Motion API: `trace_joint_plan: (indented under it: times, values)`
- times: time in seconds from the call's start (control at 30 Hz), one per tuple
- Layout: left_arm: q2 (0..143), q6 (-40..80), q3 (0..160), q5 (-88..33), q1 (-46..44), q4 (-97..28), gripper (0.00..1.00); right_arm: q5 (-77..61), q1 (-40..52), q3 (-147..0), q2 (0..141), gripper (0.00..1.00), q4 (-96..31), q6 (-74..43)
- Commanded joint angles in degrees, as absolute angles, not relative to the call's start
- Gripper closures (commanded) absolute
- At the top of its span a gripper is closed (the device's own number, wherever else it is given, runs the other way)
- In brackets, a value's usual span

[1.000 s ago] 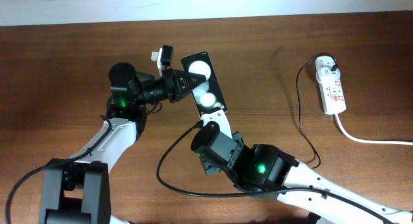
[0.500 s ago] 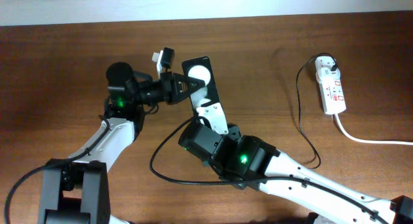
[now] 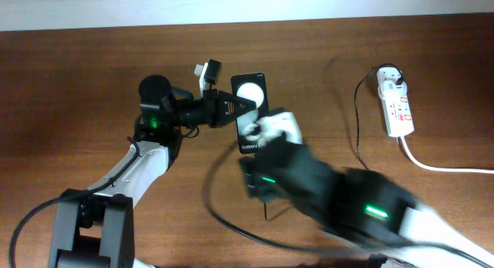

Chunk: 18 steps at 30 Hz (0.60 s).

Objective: Plug charger to phone and switch on socket
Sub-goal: 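Release the cable with the right gripper and lower the phone with the left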

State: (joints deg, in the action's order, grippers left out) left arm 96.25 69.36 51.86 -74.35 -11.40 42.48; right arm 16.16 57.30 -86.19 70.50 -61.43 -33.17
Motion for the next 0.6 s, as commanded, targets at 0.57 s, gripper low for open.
trace_joint_plan:
  times: [0.57]
  values:
    - [126.80,30.33,92.09,-43.64,-27.97,-26.26,1.00,21.43,56.93,-83.77,37.98,0.01,-83.00,-35.05]
